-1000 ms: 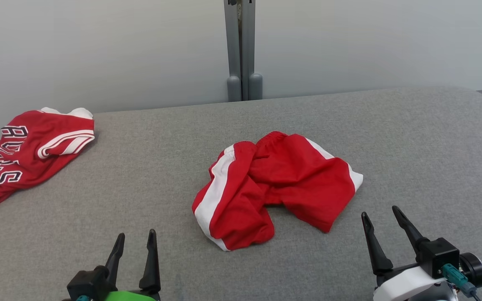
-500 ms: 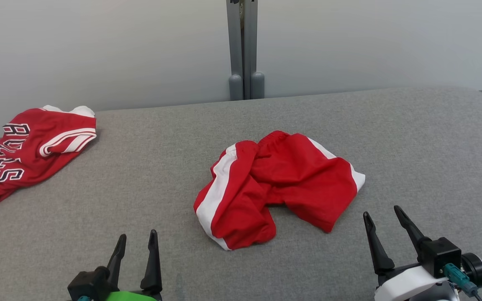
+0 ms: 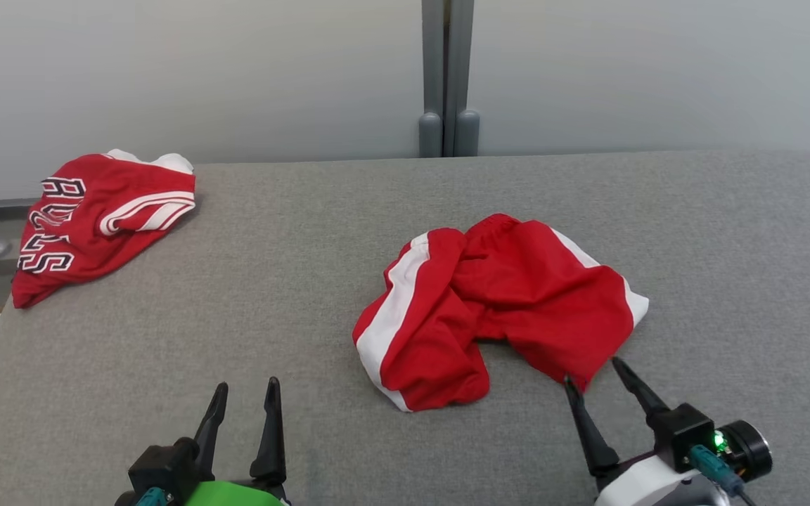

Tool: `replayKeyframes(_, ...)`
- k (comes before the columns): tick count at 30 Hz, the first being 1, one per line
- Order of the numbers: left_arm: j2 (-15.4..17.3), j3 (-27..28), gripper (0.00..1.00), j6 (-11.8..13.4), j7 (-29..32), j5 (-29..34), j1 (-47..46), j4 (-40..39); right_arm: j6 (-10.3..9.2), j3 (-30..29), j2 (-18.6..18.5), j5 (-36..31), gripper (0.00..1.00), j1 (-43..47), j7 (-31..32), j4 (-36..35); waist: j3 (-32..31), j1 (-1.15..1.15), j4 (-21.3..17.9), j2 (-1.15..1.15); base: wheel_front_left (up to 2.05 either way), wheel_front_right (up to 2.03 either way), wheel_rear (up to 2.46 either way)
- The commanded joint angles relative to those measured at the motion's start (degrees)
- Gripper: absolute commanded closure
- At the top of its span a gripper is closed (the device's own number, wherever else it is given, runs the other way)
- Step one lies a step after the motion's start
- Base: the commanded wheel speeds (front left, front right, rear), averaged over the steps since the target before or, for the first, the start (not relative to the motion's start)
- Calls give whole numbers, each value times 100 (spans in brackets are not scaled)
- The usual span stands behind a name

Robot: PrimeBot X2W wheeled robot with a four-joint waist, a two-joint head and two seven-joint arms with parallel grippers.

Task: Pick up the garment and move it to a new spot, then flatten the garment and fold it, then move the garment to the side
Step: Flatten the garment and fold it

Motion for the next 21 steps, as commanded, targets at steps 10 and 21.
replayKeyframes(10,6,-196,0,58,-4,-179,-203,-15,-8,735,-22,-398,0,-757,-6,1336,294,0,1072,0,0,0,0)
replayKeyframes(21,5,-268,0,113,-4,-291,-365,-62,-8,758,-28,-981,0,-1531,-6,2834,693,0,1688,0,0,0,0)
